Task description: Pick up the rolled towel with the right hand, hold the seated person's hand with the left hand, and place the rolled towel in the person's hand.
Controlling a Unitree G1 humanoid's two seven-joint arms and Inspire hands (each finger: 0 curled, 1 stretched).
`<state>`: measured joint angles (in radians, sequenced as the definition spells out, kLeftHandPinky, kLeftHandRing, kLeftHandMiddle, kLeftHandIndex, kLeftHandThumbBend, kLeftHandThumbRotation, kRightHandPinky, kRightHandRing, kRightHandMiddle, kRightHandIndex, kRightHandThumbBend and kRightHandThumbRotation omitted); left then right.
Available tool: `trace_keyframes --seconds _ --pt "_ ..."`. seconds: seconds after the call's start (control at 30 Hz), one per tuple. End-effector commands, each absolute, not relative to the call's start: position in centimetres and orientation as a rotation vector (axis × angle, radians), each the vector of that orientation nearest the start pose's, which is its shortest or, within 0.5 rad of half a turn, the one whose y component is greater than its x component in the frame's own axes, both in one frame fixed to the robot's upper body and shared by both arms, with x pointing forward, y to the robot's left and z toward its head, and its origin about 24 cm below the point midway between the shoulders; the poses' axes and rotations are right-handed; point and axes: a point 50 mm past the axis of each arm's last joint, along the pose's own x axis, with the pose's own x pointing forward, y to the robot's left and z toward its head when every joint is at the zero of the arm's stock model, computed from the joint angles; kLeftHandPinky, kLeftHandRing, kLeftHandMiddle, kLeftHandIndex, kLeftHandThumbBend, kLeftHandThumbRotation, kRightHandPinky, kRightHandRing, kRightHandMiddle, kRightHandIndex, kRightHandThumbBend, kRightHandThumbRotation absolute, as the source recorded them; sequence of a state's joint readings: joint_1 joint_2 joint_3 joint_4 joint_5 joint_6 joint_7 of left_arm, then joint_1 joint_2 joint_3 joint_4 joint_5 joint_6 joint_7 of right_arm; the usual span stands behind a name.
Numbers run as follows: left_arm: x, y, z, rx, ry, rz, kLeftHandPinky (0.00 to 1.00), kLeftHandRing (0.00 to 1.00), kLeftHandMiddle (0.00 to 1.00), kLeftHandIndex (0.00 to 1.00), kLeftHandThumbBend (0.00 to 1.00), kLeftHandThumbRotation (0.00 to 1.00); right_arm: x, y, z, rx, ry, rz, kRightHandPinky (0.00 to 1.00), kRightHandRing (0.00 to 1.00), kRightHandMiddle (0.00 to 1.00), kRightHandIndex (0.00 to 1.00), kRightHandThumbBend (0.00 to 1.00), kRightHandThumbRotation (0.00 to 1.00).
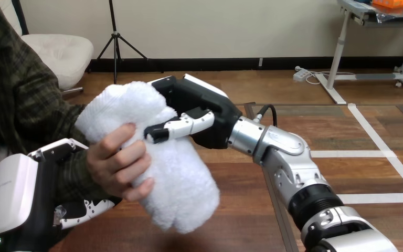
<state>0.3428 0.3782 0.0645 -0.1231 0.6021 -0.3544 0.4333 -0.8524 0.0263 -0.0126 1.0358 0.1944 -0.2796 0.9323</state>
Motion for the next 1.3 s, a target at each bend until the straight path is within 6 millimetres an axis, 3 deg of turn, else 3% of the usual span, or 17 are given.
trace_keyframes --seconds 0.0,0.17,0.2,0.27,0.5,0.63,0.87,1.07,1.27 --pt "18.6 22.1 7.0 0.915 -0.384 0.235 0.4 0.42 0.45 0.46 0.96 0.0 34.9 -0.3 10.7 0.056 -0.137 1.212 0.12 0.15 0.25 0.33 0.84 0.0" --pt "18.7 22.2 7.0 0.915 -0.386 0.236 0.4 0.42 0.46 0.46 0.96 0.0 34.8 -0.4 10.5 0.031 -0.139 1.19 0.16 0.2 0.31 0.36 0.89 0.0" --pt "18.8 22.2 7.0 0.917 -0.389 0.237 0.4 0.42 0.46 0.47 0.97 0.0 34.8 -0.4 10.5 0.022 -0.145 1.186 0.22 0.27 0.36 0.4 0.91 0.0" --pt "18.8 22.2 7.0 0.922 -0.39 0.241 0.4 0.43 0.46 0.47 0.98 0.0 34.8 -0.5 10.4 0.002 -0.152 1.181 0.26 0.31 0.39 0.42 0.92 0.01" --pt "19.0 22.4 6.9 0.934 -0.372 0.244 0.45 0.48 0.52 0.54 0.99 0.0 34.8 -0.9 10.3 -0.046 -0.154 1.174 0.45 0.51 0.57 0.57 0.96 0.14" --pt "19.0 22.8 6.6 0.955 -0.343 0.238 0.48 0.52 0.57 0.59 0.97 0.02 34.9 -1.3 10.3 -0.066 -0.154 1.167 0.5 0.57 0.62 0.62 0.97 0.19" --pt "19.1 23.5 6.2 0.998 -0.281 0.216 0.56 0.63 0.68 0.71 0.96 0.15 35.1 -2.2 10.3 -0.087 -0.173 1.142 0.57 0.64 0.7 0.69 0.94 0.26" --pt "19.2 23.9 6.0 1.044 -0.219 0.188 0.62 0.71 0.77 0.8 0.99 0.28 35.3 -3.1 10.5 -0.093 -0.195 1.108 0.56 0.65 0.71 0.72 0.9 0.29" --pt "19.4 24.4 5.9 1.058 -0.189 0.169 0.66 0.77 0.82 0.85 1.0 0.35 35.5 -4.4 10.7 -0.101 -0.23 1.068 0.56 0.64 0.71 0.72 0.9 0.32"
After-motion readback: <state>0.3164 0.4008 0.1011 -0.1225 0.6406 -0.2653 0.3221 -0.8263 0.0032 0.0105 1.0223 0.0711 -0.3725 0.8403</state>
